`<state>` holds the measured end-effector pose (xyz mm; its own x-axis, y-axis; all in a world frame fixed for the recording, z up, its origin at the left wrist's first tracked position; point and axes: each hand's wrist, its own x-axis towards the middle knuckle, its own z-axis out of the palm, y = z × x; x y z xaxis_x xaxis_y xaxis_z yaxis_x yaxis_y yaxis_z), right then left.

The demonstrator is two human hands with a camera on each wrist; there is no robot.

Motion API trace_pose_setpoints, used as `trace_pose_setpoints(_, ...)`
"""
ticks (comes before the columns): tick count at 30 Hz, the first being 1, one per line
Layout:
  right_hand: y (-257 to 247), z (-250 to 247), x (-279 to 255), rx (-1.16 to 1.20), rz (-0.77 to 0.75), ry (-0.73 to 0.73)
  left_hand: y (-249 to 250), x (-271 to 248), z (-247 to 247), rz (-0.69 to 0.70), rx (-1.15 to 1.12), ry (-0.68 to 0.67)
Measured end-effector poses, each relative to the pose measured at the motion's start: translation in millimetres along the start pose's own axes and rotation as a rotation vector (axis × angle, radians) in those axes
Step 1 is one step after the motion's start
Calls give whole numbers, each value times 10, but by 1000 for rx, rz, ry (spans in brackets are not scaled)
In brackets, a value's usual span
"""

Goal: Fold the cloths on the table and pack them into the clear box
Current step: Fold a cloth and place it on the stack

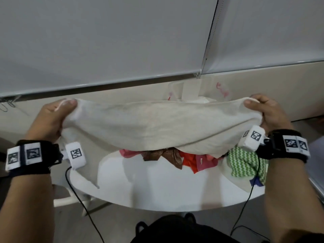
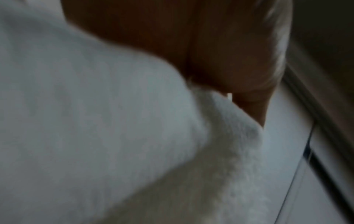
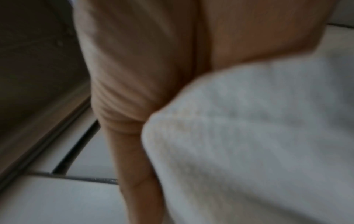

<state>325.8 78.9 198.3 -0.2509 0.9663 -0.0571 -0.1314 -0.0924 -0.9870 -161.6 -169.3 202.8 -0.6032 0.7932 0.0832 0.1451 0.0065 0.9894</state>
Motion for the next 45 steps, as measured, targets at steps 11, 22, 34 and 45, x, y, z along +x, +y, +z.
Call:
trace_pose_setpoints(11, 1215, -550, 581, -130, 374, 567, -1066, 301, -139, -361, 498, 384)
trace_pose_setpoints(22, 1689, -315, 269, -292, 506, 437, -1634, 101, 183, -527, 517, 220)
trace_pose_setpoints(34, 1875, 1146, -485, -121, 365, -123, -1546, -592, 1643, -423, -10, -124)
trace_pose_setpoints(45, 1961, 1415, -717, -234, 229, -266, -1451, -924, 1964, -220, 67, -334)
